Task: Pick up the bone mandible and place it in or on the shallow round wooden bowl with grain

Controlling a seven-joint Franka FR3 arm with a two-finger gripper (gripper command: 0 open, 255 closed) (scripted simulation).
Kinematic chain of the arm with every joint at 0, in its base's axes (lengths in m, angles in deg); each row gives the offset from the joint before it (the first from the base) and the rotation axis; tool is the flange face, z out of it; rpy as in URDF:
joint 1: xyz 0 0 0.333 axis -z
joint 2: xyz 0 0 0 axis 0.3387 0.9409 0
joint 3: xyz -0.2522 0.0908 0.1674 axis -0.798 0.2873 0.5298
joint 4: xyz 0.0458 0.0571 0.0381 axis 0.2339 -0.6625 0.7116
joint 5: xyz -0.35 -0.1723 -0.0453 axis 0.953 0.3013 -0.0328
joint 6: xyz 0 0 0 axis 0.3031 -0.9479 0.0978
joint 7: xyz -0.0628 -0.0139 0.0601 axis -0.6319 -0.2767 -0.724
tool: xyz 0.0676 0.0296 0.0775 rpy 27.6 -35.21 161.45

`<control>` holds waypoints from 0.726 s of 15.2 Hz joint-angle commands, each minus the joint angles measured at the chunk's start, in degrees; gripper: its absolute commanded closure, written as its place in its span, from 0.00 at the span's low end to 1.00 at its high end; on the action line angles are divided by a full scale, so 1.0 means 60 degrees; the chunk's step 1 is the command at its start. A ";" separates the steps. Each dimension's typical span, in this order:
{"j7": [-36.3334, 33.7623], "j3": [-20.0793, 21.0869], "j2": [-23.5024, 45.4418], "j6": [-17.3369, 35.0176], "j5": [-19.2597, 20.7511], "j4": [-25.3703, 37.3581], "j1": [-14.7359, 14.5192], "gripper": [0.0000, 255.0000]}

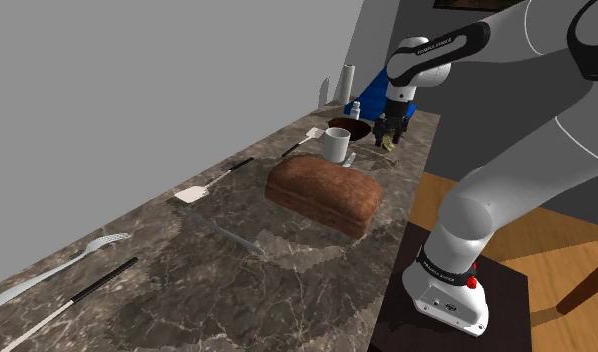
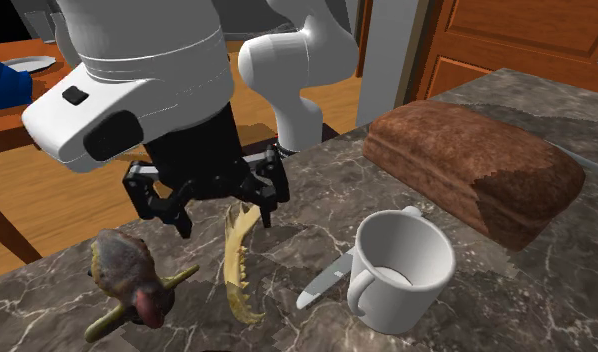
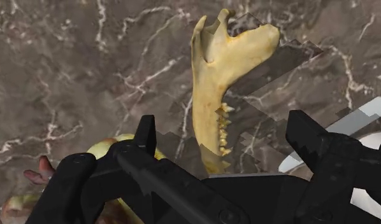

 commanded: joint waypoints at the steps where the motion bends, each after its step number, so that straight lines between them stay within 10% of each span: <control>1: -0.0078 -0.0044 0.0101 0.0336 -0.0030 -0.0236 0.0005 0.00; 11: -0.0011 -0.0215 0.0466 0.1286 -0.0045 -0.0838 -0.0025 0.00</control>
